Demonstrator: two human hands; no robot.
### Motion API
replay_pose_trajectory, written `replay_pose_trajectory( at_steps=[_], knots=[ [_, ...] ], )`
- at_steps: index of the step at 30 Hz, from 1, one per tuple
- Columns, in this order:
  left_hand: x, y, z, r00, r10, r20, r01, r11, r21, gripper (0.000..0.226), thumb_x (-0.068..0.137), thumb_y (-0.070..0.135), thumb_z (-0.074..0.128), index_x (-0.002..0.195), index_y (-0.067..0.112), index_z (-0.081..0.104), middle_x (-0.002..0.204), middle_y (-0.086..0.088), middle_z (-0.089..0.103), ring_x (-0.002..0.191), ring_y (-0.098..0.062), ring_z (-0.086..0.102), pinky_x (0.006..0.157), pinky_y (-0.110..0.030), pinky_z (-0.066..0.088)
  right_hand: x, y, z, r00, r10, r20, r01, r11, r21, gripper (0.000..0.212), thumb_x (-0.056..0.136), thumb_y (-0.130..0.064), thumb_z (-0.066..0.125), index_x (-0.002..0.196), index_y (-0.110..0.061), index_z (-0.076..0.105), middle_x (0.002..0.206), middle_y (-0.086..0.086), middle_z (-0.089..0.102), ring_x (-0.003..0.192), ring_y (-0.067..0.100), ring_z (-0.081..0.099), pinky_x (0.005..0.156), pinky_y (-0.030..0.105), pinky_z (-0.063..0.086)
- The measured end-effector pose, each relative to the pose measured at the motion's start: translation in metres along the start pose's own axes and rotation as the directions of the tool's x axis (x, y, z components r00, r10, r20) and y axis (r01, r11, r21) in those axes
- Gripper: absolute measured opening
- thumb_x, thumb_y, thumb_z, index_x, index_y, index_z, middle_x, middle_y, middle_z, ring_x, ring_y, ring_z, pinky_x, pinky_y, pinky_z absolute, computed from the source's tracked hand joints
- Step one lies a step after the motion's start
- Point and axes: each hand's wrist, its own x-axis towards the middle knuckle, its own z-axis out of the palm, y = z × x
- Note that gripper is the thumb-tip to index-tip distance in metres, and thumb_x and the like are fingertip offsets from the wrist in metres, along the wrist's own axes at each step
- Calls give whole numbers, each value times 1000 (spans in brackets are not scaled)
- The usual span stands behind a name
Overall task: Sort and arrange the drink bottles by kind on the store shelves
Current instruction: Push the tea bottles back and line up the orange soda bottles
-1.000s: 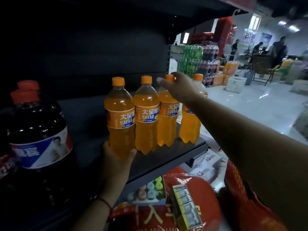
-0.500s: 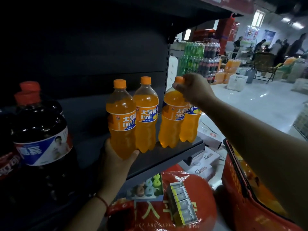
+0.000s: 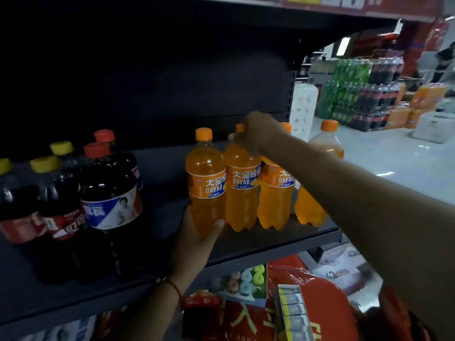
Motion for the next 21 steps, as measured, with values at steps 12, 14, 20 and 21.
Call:
replay_pose_trajectory(
  at_steps=[12,14,20,21],
  knots=[
    [2,-5,0,1000,12,2,-12,999,-39,64,80,48,78,135,40,46,116,20,68,103,-1,66,85,-32,54,-22,28,-24,967,-184,-175,201,976,82,66,88,-56,59,140,-17,46,130,7,60,108,22,63,90,37,52],
    [3,-5,0,1000,16,-5,-16,998,-60,64,80,44,79,135,36,48,116,16,69,103,-4,67,86,-33,55,-21,46,-33,930,-119,-348,150,987,62,60,88,-57,58,134,-18,51,121,5,64,105,22,62,85,37,53],
    [1,-1,2,1000,16,-22,-17,998,-63,59,80,38,76,130,39,47,110,25,67,99,-1,67,82,-33,54,-16,82,-20,990,117,-82,-97,971,219,38,90,-50,61,105,-15,60,93,8,65,80,20,63,64,31,51],
    [1,0,2,1000,15,-22,-16,998,-57,58,80,38,77,129,40,47,109,27,67,99,0,67,83,-34,54,-14,84,-22,990,109,-90,-88,973,213,37,90,-49,61,103,-15,60,91,9,66,80,21,64,65,33,52]
  ],
)
